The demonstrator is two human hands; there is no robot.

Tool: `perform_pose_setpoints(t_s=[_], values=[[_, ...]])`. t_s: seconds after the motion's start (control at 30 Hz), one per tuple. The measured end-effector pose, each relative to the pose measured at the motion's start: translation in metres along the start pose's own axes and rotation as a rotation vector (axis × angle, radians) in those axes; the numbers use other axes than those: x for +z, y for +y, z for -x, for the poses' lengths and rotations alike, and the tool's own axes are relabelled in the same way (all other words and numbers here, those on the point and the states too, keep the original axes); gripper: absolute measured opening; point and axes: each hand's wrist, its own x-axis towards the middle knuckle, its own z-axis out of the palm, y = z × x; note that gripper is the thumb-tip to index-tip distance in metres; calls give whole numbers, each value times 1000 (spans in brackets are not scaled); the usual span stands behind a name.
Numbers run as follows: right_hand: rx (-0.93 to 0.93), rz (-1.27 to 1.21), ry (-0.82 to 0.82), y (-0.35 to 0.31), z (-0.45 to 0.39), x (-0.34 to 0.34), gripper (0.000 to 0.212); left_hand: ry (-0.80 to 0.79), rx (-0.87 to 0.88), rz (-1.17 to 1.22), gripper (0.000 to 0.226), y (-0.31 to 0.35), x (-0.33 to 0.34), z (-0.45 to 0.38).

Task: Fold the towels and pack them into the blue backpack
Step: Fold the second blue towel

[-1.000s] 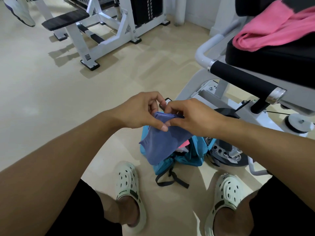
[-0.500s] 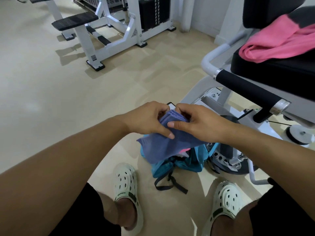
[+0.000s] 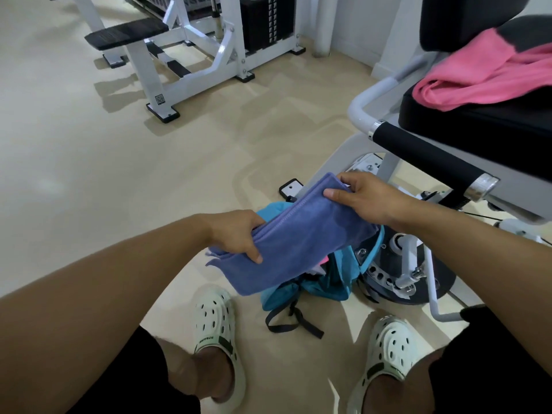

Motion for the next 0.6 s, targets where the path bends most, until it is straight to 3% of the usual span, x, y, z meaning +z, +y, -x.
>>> perform_pose_setpoints(t_s=[0.1, 0.2, 0.33, 0.43, 0.53, 0.6], values=[[83, -38, 13, 7, -5, -3, 24, -8, -93, 148, 34, -10, -4, 2], [166, -50, 37, 14, -11, -7, 26, -87, -169, 276, 29, -15, -1, 2], [273, -35, 117, 20, -18, -10, 33, -54, -243, 491, 38, -15, -3, 1], [325, -2, 199, 24, -23, -14, 33, -63, -233, 506, 47, -14, -4, 4], [391, 41, 246, 30, -27, -19, 37, -146, -220, 477, 45, -18, -5, 8], [512, 37, 270, 30, -33, -20, 41, -112, -234, 524, 39, -19, -6, 10]])
